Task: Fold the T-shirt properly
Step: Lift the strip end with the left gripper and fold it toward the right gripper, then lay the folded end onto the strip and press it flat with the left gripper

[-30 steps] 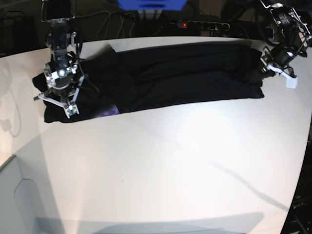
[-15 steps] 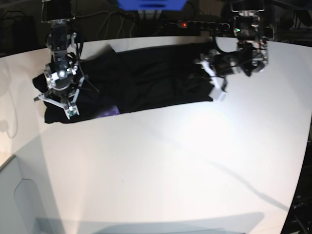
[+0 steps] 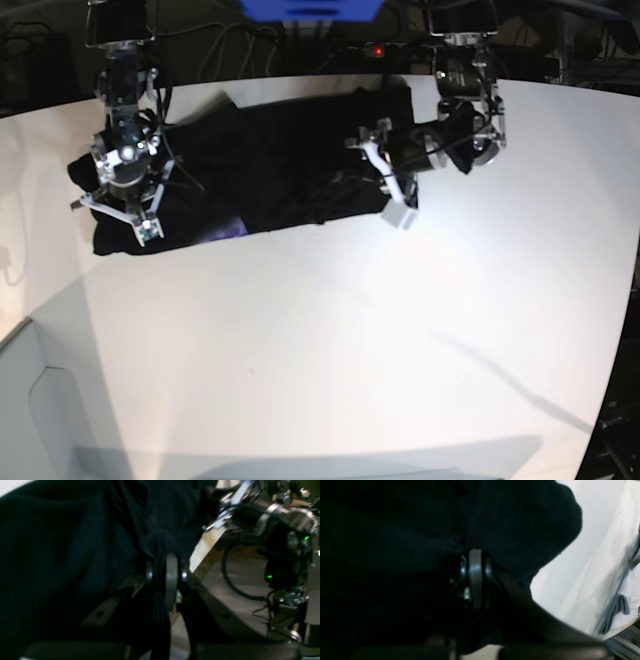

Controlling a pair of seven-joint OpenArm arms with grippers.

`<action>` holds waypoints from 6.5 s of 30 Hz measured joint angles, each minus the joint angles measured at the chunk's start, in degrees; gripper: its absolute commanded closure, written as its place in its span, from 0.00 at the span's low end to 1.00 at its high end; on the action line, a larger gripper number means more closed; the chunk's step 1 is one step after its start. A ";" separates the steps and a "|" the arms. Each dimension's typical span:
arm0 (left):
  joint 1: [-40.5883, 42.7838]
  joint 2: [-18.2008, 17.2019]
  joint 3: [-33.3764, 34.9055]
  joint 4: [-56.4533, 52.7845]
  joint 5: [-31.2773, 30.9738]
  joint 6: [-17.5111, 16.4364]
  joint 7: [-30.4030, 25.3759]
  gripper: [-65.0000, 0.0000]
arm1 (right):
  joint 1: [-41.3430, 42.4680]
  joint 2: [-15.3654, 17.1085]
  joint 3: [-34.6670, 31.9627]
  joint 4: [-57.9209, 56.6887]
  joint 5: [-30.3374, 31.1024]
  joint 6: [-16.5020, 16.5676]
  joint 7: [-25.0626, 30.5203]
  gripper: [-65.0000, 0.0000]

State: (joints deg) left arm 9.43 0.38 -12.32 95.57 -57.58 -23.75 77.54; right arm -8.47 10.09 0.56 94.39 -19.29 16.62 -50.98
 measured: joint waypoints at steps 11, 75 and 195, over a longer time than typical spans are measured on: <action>-3.85 0.68 0.55 -2.01 0.20 0.00 -0.48 1.00 | 0.02 -0.76 0.00 0.00 -0.33 0.02 0.00 1.00; -11.87 -6.21 12.28 -13.75 -12.41 0.09 -12.07 0.00 | -1.01 -1.55 -0.22 9.31 3.21 1.53 -1.70 1.00; -13.29 -7.67 17.75 -13.44 8.13 0.00 -11.85 0.58 | 1.11 -1.57 -0.63 1.18 2.58 1.44 0.39 1.00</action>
State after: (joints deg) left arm -3.86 -7.29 5.43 82.13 -49.45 -23.75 65.69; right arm -7.35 8.51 -0.08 95.57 -16.71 18.06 -50.59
